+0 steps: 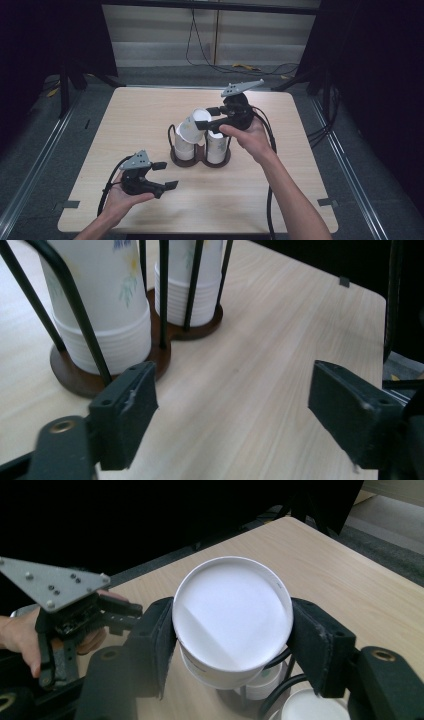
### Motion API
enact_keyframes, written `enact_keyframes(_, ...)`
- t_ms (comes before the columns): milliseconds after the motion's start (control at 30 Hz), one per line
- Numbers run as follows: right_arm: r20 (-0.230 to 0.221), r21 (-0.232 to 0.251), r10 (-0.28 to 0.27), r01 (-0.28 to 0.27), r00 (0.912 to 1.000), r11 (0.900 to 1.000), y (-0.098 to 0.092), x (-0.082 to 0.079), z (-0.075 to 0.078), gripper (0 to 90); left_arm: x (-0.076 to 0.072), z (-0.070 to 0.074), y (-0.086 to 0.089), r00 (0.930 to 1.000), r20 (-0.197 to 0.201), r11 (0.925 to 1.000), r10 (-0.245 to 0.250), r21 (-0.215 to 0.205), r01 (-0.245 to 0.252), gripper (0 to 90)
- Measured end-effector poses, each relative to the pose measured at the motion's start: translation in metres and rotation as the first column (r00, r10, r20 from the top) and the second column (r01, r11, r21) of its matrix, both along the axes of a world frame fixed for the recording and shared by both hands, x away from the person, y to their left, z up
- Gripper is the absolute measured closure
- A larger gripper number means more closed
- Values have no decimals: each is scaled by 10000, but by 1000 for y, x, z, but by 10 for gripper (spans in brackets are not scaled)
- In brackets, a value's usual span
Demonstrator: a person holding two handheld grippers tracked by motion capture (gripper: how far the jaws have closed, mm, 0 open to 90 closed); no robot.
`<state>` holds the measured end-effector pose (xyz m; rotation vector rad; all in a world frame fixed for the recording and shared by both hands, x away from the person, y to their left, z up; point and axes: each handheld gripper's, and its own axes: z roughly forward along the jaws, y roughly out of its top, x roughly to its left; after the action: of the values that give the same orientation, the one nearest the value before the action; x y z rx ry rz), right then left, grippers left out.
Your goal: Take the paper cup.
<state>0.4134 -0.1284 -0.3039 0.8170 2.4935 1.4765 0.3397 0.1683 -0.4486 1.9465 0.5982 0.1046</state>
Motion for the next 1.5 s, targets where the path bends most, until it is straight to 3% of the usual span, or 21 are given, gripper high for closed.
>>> enact_keyframes(133, -1, 288, 94, -94, 10000, 9995, -1, -9, -5, 383, 2, 8, -8, 9990, 443, 9996, 7, -278, 5, 203)
enact_keyframes(300, 18, 661, 178, -179, 9998, 9977, -5, -19, -10, 383, 6, 13, -18, 9988, 460, 9989, -147, -447, 167, 194)
enact_keyframes(433, -42, 690, 222, -219, 9997, 9974, -7, -27, -17, 383, 9, 12, -21, 9999, 42, 9988, -119, -480, 121, 187)
enact_keyframes(600, -209, 865, 208, -189, 9996, 9961, -8, -41, -36, 384, 12, 7, -23, 9990, -378, 9984, -251, -507, 231, 158)
enact_keyframes(1033, -483, 1459, 132, -60, 9987, 9893, -20, -60, -59, 384, 9, 14, -30, 9990, 192, 9952, -415, -877, 430, 157)
enact_keyframes(1100, -514, 1486, 94, -17, 9986, 9889, -22, -61, -61, 384, 9, 15, -32, 9979, 324, 9959, -558, -696, 580, 156)
enact_keyframes(1233, -658, 1561, 41, 62, 9978, 9877, -26, -64, -70, 384, 9, 12, -35, 9981, 310, 9938, -529, -965, 557, 156)
enact_keyframes(1500, -821, 1976, 5, 157, 9966, 9802, -29, -69, -88, 383, 7, 8, -35, 9968, 402, 9941, -689, -811, 720, 156)
